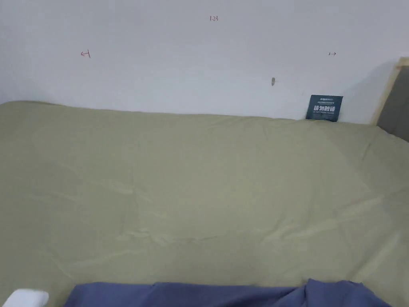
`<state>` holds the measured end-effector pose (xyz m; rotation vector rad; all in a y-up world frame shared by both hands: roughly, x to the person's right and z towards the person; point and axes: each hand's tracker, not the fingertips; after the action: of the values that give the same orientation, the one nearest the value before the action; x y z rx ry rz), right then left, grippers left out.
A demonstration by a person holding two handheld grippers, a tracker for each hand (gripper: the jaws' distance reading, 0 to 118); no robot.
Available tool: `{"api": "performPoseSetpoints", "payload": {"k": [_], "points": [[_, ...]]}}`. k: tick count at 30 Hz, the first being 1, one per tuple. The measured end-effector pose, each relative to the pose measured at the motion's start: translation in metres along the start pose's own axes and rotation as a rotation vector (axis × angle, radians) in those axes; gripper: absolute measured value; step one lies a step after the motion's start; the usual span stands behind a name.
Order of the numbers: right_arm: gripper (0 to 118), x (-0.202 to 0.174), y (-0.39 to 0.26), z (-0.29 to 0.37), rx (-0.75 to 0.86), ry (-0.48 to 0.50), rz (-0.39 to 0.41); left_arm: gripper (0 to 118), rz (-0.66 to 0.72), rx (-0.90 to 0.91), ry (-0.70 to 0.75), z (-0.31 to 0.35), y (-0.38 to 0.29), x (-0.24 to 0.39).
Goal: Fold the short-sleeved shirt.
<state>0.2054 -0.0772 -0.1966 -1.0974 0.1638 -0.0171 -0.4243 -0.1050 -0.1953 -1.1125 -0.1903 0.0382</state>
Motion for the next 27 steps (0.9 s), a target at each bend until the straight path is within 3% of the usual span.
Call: {"api": "performPoseSetpoints", "payload": {"k": [3, 7, 9, 11, 12, 13, 14, 19, 22, 24, 25, 26, 27], "points": [[0, 0.006, -0.011, -0.013, -0.030, -0.029, -0.029, 0, 0.011, -0.026, 0.025, -0.011, -0.013, 0.000], [0, 0.008, -0.016, -0.017, -0.013, 0.026, -0.079, 2, 0.048, 0.030, -0.002, -0.018, -0.015, -0.005], [6, 0.003, -0.017, -0.007, 0.026, 0.074, -0.102, 16, 0.071, 0.048, -0.029, -0.012, -0.011, -0.005], [69, -0.002, -0.015, 0.008, 0.074, 0.096, -0.127, 28, 0.123, 0.075, -0.113, -0.001, -0.009, -0.004], [77, -0.003, -0.011, 0.020, 0.109, 0.106, -0.134, 39, 0.149, 0.111, -0.139, 0.006, -0.009, -0.005], [77, -0.005, -0.008, 0.033, 0.148, 0.133, -0.157, 57, 0.165, 0.131, -0.156, 0.015, -0.007, -0.004], [77, -0.009, -0.005, 0.046, 0.190, 0.145, -0.169, 60, 0.179, 0.149, -0.174, 0.025, -0.006, -0.002], [77, -0.052, 0.014, 0.096, 0.351, 0.046, -0.113, 60, 0.134, 0.370, -0.074, 0.090, 0.019, 0.042], [77, -0.091, 0.032, 0.086, 0.372, 0.028, -0.060, 60, 0.070, 0.436, -0.057, 0.099, 0.046, 0.090], [75, -0.115, 0.036, 0.066, 0.393, -0.049, -0.053, 57, 0.075, 0.449, 0.023, 0.089, 0.059, 0.125], [75, -0.129, 0.039, 0.059, 0.388, -0.098, -0.043, 38, 0.083, 0.449, 0.067, 0.083, 0.064, 0.143], [71, -0.144, 0.041, 0.052, 0.381, -0.121, -0.030, 11, 0.084, 0.493, 0.105, 0.071, 0.063, 0.153], [50, -0.157, 0.038, 0.045, 0.388, -0.155, -0.003, 0, 0.090, 0.522, 0.127, 0.065, 0.063, 0.167]]}}
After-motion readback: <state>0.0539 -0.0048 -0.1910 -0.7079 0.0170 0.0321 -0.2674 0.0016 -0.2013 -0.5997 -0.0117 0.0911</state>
